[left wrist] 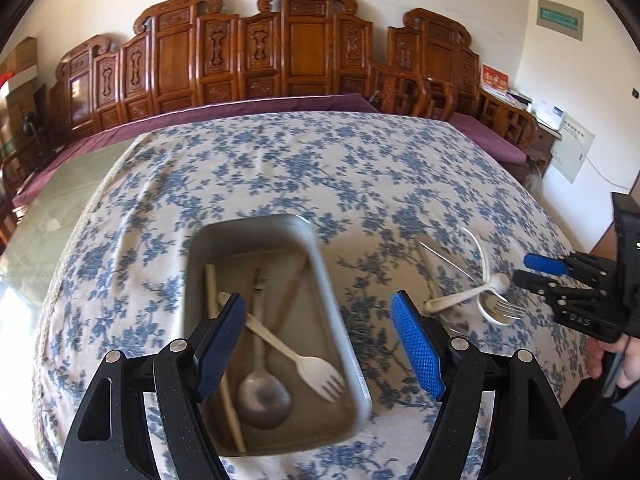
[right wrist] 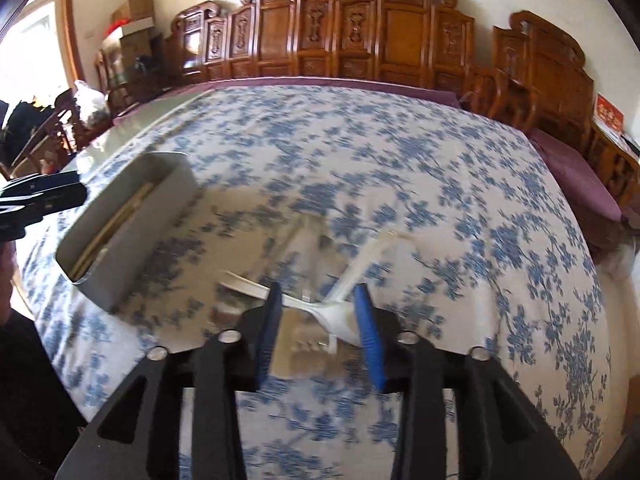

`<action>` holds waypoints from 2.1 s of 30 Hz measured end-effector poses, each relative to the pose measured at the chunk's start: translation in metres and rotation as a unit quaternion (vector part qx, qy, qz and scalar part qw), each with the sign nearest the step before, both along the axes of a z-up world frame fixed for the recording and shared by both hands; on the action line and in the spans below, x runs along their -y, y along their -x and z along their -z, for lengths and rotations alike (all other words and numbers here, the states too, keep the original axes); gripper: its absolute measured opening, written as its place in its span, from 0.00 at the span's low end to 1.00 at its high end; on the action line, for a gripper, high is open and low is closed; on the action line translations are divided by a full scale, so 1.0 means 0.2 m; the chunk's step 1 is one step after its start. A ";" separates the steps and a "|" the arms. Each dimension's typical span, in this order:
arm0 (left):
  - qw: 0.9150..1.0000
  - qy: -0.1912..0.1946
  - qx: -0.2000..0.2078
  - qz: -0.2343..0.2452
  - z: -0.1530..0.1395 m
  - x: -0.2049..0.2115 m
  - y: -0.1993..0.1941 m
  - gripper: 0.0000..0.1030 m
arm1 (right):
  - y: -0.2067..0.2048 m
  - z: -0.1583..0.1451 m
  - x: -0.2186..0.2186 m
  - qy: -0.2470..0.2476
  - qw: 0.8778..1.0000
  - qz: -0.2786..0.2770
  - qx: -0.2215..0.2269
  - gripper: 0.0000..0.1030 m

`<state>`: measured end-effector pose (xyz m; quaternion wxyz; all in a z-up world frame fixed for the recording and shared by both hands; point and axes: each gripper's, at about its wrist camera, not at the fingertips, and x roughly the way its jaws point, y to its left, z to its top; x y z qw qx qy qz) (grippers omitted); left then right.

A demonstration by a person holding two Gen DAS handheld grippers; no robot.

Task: Organize utensils
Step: 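Move the right tool to the utensils and grasp a white plastic spoon, then grasp a metal spoon with the left tool while the right tool holds the white spoon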

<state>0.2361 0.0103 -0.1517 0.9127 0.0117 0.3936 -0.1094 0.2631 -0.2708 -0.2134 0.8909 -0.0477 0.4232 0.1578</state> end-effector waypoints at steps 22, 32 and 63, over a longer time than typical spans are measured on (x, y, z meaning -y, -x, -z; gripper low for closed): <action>0.999 -0.010 -0.018 0.049 0.12 0.28 0.06 0.69 | -0.09 0.21 -0.06 0.030 0.999 -0.018 -0.039 0.59; 0.998 -0.021 -0.017 0.061 0.16 0.35 0.09 0.69 | -0.11 0.18 -0.01 0.013 0.999 -0.005 -0.031 0.23; 0.994 -0.057 -0.033 0.086 0.16 0.60 0.03 0.69 | -0.07 0.07 0.25 -0.089 0.994 0.054 -0.016 0.06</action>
